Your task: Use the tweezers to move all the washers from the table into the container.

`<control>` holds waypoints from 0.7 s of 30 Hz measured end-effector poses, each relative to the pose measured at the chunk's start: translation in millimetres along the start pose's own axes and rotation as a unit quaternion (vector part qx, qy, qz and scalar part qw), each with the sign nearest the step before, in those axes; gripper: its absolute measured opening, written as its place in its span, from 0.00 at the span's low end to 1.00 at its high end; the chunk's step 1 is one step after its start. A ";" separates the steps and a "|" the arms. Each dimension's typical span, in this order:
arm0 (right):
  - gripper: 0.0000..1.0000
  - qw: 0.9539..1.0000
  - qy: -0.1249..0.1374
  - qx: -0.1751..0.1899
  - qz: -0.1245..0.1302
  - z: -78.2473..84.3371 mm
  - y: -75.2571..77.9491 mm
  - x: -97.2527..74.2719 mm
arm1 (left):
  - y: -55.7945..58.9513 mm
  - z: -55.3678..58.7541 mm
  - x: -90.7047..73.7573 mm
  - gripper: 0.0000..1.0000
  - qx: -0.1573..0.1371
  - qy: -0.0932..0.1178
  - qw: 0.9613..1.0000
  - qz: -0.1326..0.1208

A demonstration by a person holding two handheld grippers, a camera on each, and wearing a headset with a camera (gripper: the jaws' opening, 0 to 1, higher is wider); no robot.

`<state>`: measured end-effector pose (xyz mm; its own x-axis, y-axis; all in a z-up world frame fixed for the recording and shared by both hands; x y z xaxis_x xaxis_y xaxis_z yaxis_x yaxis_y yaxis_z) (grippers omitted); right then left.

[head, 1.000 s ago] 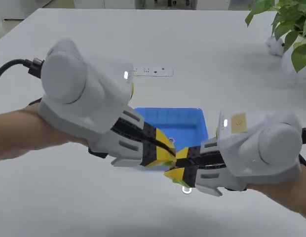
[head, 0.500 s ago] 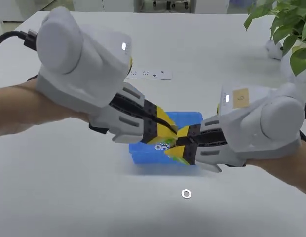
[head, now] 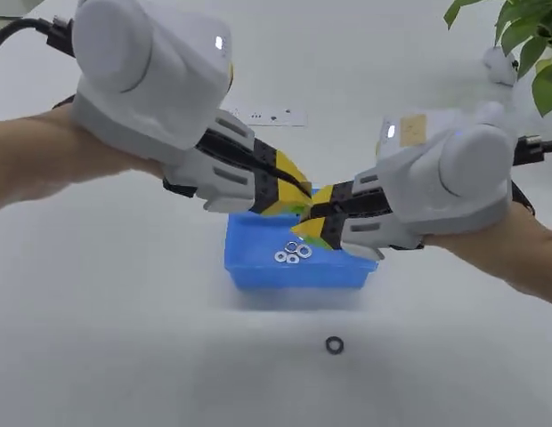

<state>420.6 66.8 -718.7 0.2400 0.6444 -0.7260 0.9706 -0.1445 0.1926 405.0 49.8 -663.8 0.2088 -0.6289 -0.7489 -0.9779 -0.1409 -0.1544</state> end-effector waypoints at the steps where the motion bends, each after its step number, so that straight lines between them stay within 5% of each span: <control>1: 0.10 1.000 -0.001 0.000 -0.002 1.1 0.5 3.2 | -2.8 3.6 3.1 0.07 -0.004 -0.003 1.000 0.001; 12: 0.10 0.999 -0.018 0.012 -0.026 24.0 3.9 29.4 | -10.9 25.0 32.4 0.07 -0.032 -0.014 0.999 0.026; 21: 0.10 0.999 -0.019 0.020 -0.041 29.7 1.0 35.2 | -11.2 30.9 37.8 0.07 -0.050 -0.012 0.998 0.035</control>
<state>430.5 67.0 -763.7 0.1605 0.6256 -0.7634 0.9867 -0.1230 0.1066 423.6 51.2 -710.3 0.1384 -0.6216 -0.7710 -0.9841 -0.1737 -0.0367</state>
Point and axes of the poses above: the centre of the closed fingertips' face, and the gripper's own axes: x roughly forward along the fingers, y roughly to its right, z roughly out of its underside, the point moved 1 cm from there along -x, roughly backward along the fingers, and after that the axes turned 13 degrees about -y, right-handed, at the moved point
